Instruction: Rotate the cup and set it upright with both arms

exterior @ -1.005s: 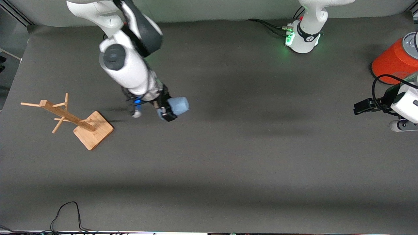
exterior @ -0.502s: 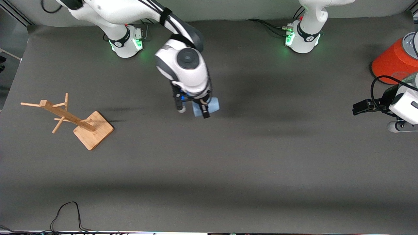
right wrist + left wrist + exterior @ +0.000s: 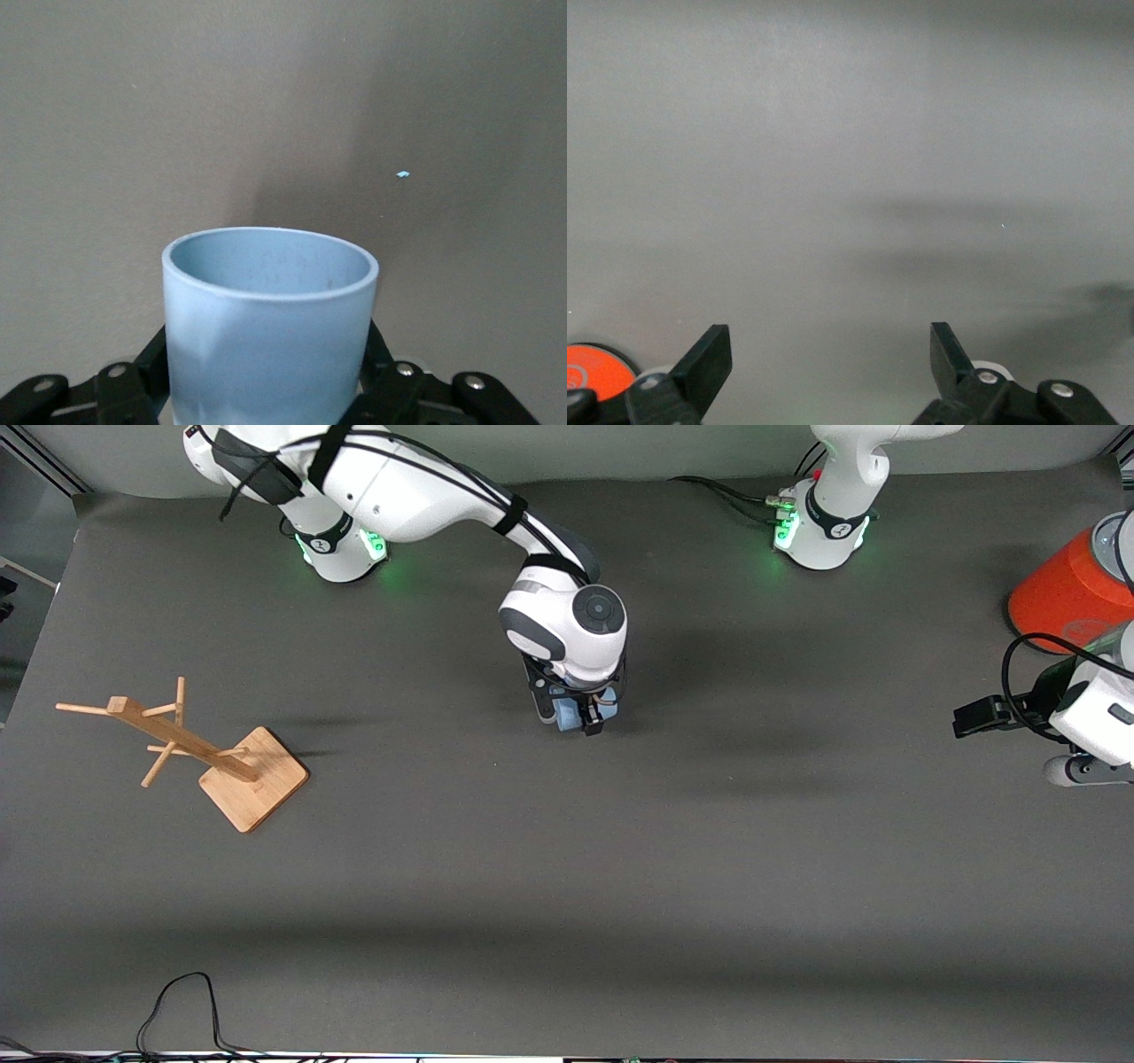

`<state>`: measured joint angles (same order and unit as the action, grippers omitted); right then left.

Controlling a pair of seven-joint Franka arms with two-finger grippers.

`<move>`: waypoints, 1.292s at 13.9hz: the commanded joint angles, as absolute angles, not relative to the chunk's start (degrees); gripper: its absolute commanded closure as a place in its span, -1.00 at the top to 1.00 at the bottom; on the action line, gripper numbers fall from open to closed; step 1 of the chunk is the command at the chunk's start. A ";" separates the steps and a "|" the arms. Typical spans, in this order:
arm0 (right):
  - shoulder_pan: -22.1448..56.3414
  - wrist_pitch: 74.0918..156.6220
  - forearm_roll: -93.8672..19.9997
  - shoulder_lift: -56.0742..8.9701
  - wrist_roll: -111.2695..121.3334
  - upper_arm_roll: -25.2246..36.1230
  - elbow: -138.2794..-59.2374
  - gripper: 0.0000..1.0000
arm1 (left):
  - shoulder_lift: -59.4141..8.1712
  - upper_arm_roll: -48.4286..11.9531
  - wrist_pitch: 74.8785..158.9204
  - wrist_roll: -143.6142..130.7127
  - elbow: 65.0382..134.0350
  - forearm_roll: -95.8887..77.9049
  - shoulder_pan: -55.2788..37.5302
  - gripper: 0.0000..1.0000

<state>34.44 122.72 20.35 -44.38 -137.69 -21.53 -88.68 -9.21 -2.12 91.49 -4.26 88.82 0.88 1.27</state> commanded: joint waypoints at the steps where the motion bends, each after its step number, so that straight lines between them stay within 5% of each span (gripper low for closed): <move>1: 35.42 123.75 22.06 -46.14 -139.83 -21.27 -86.31 0.57 | -8.79 -1.76 90.09 -3.60 89.91 0.53 0.62 1.00; 2: 35.51 123.75 22.15 -46.06 -140.18 -21.36 -86.22 1.00 | -8.79 -1.76 89.74 -3.60 89.83 0.53 0.62 1.00; 8: 35.16 123.31 22.15 -43.96 -139.66 -21.27 -84.55 1.00 | -8.44 -1.76 87.72 -3.34 89.48 1.14 0.62 1.00; 14: 29.64 116.99 19.87 -34.21 -122.38 -21.62 -83.93 1.00 | -7.91 -1.85 88.06 -4.39 89.38 1.14 -1.83 1.00; 18: 21.82 112.43 8.20 -26.03 -99.02 -19.61 -84.37 1.00 | -8.61 -2.11 89.03 -15.69 89.38 0.62 -9.55 1.00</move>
